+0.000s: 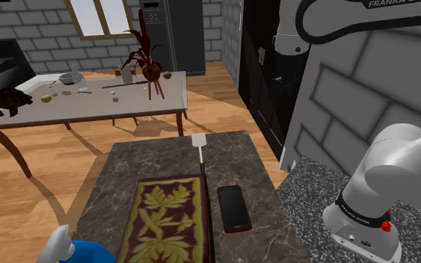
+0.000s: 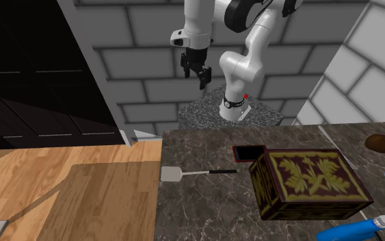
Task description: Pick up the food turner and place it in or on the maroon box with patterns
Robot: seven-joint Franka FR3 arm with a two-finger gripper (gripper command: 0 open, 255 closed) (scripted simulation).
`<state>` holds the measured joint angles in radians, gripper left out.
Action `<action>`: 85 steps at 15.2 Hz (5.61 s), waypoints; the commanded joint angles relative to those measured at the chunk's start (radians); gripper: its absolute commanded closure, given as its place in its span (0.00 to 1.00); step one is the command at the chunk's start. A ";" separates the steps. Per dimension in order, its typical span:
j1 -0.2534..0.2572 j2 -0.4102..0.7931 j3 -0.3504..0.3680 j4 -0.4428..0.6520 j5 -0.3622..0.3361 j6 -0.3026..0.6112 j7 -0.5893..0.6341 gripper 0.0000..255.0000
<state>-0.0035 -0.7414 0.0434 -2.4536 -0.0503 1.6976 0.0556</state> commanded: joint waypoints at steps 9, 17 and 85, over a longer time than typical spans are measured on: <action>0.004 0.178 0.160 0.003 0.123 0.158 0.324 0.00; -0.012 0.448 0.298 0.110 0.167 0.320 0.641 0.00; -0.014 0.728 0.375 0.588 0.116 0.124 1.016 1.00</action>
<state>-0.0168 -0.0134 0.4184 -1.8775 0.0662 1.8341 1.0715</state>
